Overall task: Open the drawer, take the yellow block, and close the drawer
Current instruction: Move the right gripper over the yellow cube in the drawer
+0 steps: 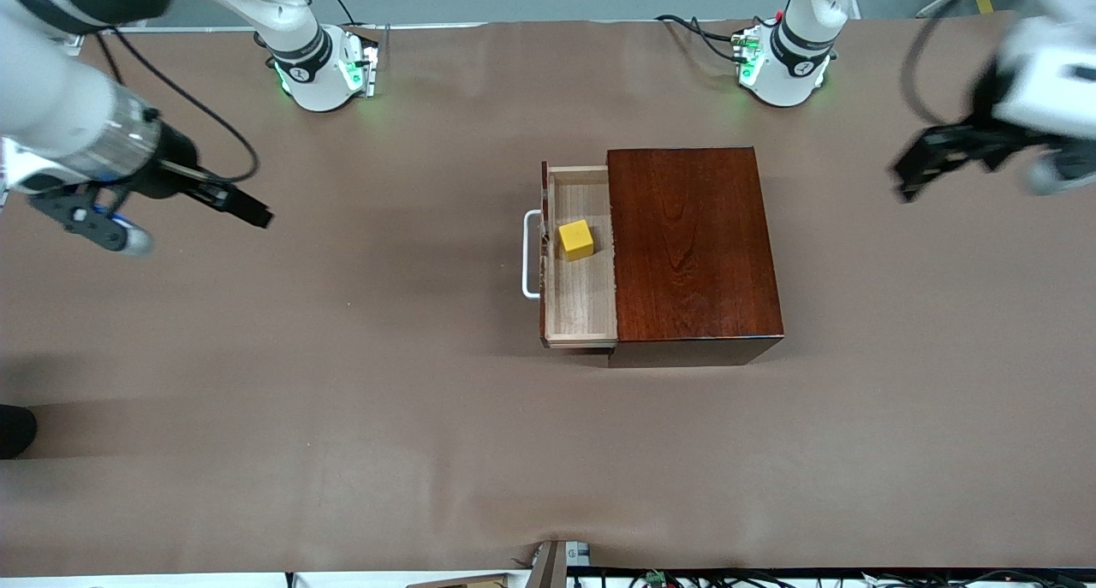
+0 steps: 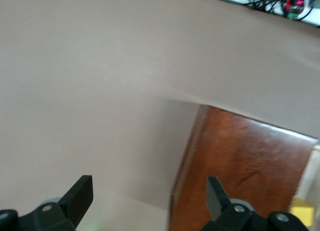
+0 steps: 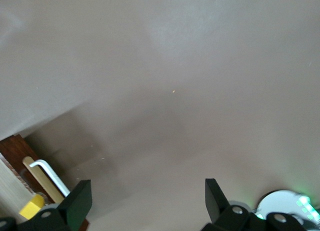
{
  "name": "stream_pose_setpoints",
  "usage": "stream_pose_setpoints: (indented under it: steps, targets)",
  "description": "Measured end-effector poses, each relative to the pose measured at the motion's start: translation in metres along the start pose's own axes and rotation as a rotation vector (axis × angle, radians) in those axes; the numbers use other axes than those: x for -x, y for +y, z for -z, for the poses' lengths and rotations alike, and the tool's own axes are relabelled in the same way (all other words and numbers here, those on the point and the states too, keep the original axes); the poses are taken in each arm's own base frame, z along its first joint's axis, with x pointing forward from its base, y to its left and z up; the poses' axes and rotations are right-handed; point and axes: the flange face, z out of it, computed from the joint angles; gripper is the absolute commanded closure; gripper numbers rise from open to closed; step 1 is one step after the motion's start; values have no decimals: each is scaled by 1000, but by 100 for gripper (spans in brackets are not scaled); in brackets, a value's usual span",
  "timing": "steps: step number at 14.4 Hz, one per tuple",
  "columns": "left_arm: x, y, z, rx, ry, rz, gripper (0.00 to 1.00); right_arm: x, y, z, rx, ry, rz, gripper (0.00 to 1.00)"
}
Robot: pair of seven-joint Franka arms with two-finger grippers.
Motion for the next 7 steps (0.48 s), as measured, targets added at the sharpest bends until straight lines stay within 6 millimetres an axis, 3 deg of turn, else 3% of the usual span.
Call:
stream_pose_setpoints:
  steps: [3,7]
  targets:
    - [-14,-66,-13,-12,-38,-60,0,38,-52,-20,-7,13,-107,0]
    - [-25,-112,-33,-21,-81,-106,0,84,-109,-52,-12,20,-225,0]
